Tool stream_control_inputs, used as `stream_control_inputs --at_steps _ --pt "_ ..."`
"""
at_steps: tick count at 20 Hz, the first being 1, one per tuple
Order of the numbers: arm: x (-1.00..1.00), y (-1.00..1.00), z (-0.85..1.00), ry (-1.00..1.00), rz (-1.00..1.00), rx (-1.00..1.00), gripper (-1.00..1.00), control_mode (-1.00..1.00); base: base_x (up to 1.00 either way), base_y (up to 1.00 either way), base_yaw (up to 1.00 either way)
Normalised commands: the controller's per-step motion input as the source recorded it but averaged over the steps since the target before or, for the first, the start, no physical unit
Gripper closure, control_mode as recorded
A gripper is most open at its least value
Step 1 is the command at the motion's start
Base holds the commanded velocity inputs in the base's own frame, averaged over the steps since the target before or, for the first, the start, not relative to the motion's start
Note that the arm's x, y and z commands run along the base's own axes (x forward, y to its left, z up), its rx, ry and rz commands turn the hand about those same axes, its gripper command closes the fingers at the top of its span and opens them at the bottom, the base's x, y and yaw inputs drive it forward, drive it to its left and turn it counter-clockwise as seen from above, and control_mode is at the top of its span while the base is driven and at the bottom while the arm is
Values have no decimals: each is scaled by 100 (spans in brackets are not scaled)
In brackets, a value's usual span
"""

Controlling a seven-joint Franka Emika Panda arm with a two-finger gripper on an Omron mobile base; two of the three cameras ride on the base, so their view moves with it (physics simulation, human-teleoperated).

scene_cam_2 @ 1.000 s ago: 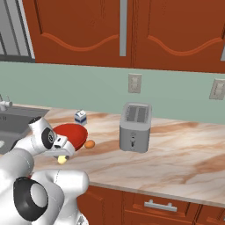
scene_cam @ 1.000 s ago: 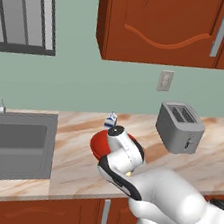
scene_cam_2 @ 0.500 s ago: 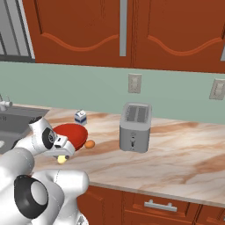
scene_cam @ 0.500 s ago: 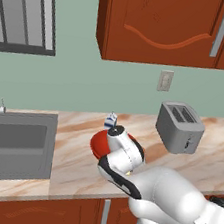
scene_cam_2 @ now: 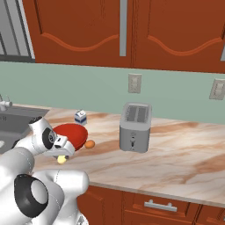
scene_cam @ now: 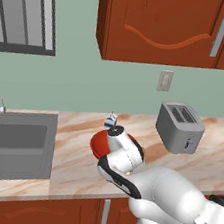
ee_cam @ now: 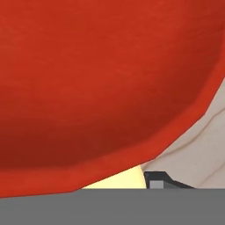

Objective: Gather the eggs and milk located in the vicinity of the sink area and place them right next to the bowl.

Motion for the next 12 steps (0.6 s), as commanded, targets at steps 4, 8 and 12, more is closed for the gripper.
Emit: stream_control_inputs --at_steps 4,8,12 --pt "0 0 -5 0 0 0 100 -100 0 0 0" --pt "0 0 -11 0 0 0 100 -100 0 0 0" --pt "0 0 -15 0 0 1 100 -100 0 0 0"
